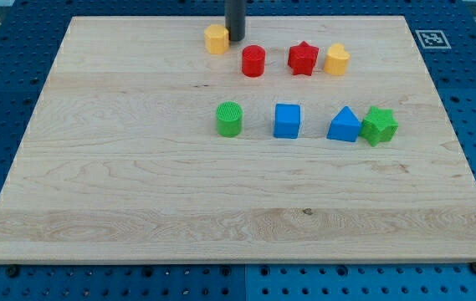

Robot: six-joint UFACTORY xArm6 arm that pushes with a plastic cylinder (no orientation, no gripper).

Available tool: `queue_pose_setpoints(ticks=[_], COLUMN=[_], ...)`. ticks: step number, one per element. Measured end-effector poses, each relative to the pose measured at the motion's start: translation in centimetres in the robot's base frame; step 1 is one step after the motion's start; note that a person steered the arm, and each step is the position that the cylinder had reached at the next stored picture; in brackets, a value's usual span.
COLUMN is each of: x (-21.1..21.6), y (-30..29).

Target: Move the yellow hexagon to parallel left of red circle

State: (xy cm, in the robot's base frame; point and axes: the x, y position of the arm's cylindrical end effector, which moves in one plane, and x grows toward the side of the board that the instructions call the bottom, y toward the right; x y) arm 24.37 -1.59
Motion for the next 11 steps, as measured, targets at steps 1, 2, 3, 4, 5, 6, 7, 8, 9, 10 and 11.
queue_pose_setpoints(ticks=[1, 2, 3, 4, 5, 6, 7, 8, 9, 10, 11], x=[0.0, -0.6, -1.4, -1.3, -0.7, -0.1, -0.3, 0.8, 2.8, 3.3, 3.7], y=[-1.9, -3.2, -4.5, -6.2, -6.8, -6.7, -6.7, -6.7, -6.7, -6.7, -6.7])
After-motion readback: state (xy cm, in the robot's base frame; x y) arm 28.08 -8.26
